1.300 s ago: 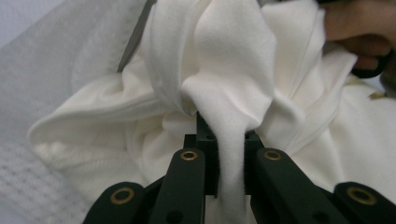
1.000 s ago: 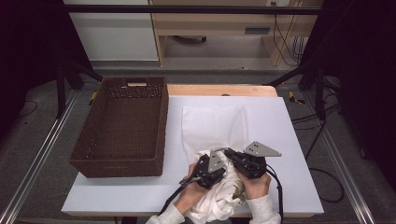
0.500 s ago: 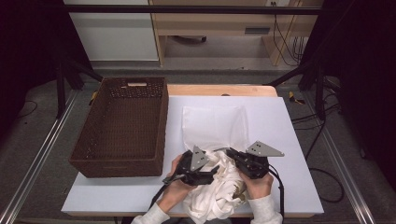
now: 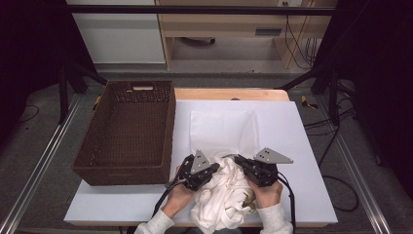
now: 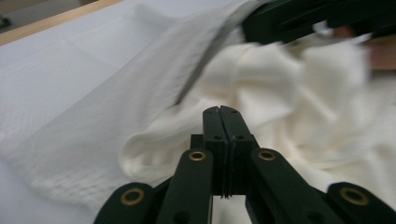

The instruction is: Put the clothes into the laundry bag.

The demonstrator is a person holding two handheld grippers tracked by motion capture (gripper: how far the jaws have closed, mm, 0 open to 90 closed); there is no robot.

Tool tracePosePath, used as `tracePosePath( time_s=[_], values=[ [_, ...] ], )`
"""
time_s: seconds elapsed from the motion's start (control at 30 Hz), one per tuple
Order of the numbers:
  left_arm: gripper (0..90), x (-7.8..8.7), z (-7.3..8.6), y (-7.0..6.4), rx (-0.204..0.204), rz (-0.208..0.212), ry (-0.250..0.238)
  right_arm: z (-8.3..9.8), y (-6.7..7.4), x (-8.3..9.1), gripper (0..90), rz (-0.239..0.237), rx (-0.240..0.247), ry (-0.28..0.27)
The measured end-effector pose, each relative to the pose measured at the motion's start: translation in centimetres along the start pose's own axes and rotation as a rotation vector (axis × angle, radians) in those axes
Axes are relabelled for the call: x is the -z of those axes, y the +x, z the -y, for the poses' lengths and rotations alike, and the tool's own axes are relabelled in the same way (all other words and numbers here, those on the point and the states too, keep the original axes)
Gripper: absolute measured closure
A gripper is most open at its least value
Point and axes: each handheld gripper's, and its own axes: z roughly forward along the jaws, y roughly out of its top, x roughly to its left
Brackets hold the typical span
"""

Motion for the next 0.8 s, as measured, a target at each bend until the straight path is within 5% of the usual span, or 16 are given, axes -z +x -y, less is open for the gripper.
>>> tracePosePath(
  time_s=[0.07, 0.1, 0.2, 0.3, 0.4, 0.47, 0.5, 0.53, 0.6, 0.8],
  values=[
    [88.7, -0.2, -0.2, -0.4, -0.032, -0.031, 0.014, 0.0, 0.0, 0.0, 89.0, 0.0, -0.001, 0.0],
    [85.6, -0.8, -0.3, -0.5, -0.077, -0.093, 0.039, 0.0, 0.0, 0.0, 89.0, -0.001, 0.002, 0.0],
    [47.4, -2.0, 0.1, 0.3, -0.063, -0.174, 0.091, 0.0, -0.1, 0.1, 89.0, -0.002, -0.004, 0.001],
    [36.1, -3.0, 0.7, 1.6, -0.02, -0.171, 0.148, 0.0, -0.1, 0.0, 89.0, -0.004, -0.005, 0.002],
    [47.3, -3.8, 1.3, 2.5, 0.025, -0.15, 0.175, 0.0, -0.1, 0.0, 89.0, -0.005, -0.005, 0.003],
    [68.4, -3.8, 1.4, 2.6, 0.032, -0.153, 0.169, 0.0, -0.1, 0.0, 88.9, -0.005, -0.005, 0.003],
    [80.2, -3.2, 1.3, 2.6, 0.052, -0.107, 0.123, 0.0, -0.1, 0.0, 88.9, -0.005, -0.004, 0.004],
    [84.2, -3.2, 1.3, 2.6, 0.052, -0.107, 0.123, 0.0, -0.1, 0.0, 88.9, -0.005, -0.004, 0.004],
    [85.6, -2.0, 0.9, 1.5, 0.028, -0.058, 0.082, 0.0, -0.1, 0.0, 89.0, -0.005, -0.006, 0.0],
    [86.3, -1.5, 0.0, -0.8, -0.011, 0.002, 0.048, 0.1, -0.2, 0.0, 89.0, -0.005, -0.004, -0.003]
  ],
)
